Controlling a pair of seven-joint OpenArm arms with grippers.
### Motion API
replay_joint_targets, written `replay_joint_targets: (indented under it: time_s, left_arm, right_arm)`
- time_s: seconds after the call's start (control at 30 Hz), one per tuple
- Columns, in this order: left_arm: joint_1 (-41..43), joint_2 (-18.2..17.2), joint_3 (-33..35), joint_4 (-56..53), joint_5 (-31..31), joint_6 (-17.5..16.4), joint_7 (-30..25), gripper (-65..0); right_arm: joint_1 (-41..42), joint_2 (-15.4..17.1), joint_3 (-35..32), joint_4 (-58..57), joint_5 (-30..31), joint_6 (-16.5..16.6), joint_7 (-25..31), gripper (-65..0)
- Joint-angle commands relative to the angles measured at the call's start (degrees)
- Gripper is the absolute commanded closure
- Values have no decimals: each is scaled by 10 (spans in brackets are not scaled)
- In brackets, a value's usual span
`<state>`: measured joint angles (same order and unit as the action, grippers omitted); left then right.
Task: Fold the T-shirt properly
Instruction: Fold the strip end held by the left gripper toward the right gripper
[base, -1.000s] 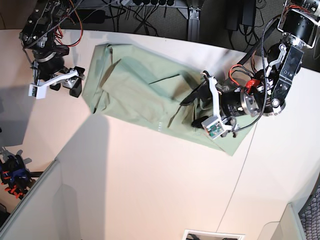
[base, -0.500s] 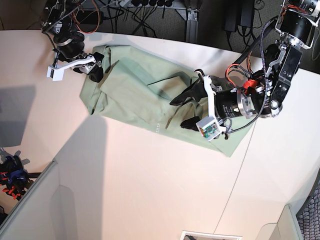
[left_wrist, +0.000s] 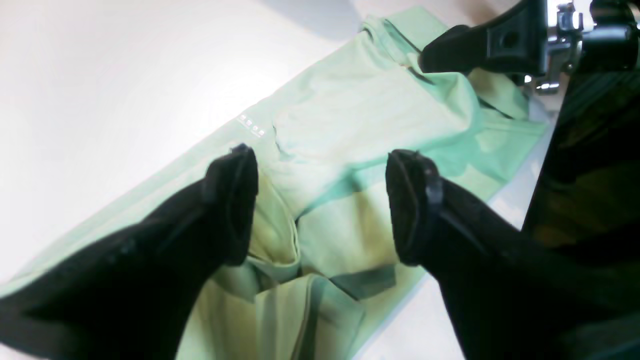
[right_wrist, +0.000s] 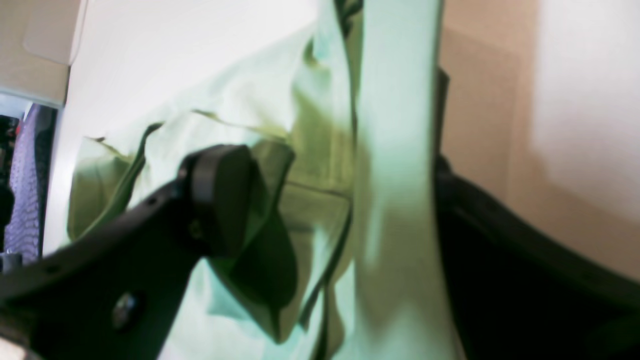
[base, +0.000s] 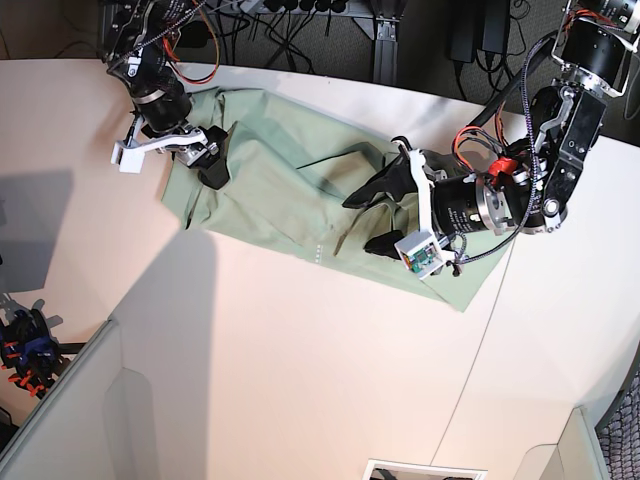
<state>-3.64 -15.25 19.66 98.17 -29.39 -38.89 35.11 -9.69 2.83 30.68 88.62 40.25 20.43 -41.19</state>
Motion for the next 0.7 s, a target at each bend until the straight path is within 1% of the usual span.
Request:
replay_joint_targets:
  time_s: [0.0,0.17,0.27,0.3,0.33,0.47,0.5,0.6,0.67]
  left_arm:
    - [-9,0,-2,11,-10,-11,-12,-433]
    - [-9,0,-2,11,-10,-11,-12,-433]
    - [-9,0,-2,11,-10,-11,-12,-433]
    - [-9,0,-2,11,-10,-11,-12,-433]
    - [-9,0,-2,11,-12,-11,-12,-433]
    - [-9,0,-21,17,-57,-11,-8,-433]
    - [-10,0,-30,19,-65,-11,-7,-433]
    - [-10,0,-63,20,-68,-11,-8,-433]
    - [-10,-1,-89,20,-69,-11,-5,-433]
  right_arm:
    - [-3,2,-2,0,-6,-6,-26,-441]
    - [-3,2,-33,0,-9,-5,-25,-441]
    - [-3,2,-65,0,-35,-5,-7,-432]
    - [-3,2,-74,0,-46,-5,3,-402]
    - [-3,2,-82,0,-56,-5,13,-345]
    - [-3,2,-101,0,-77,-5,50,-29]
    - [-3,2,-101,0,-83,-5,56,0]
    - [-2,5,-96,0,-107,-5,70,0]
    - [0,14,-82,0,-109,-5,71,0]
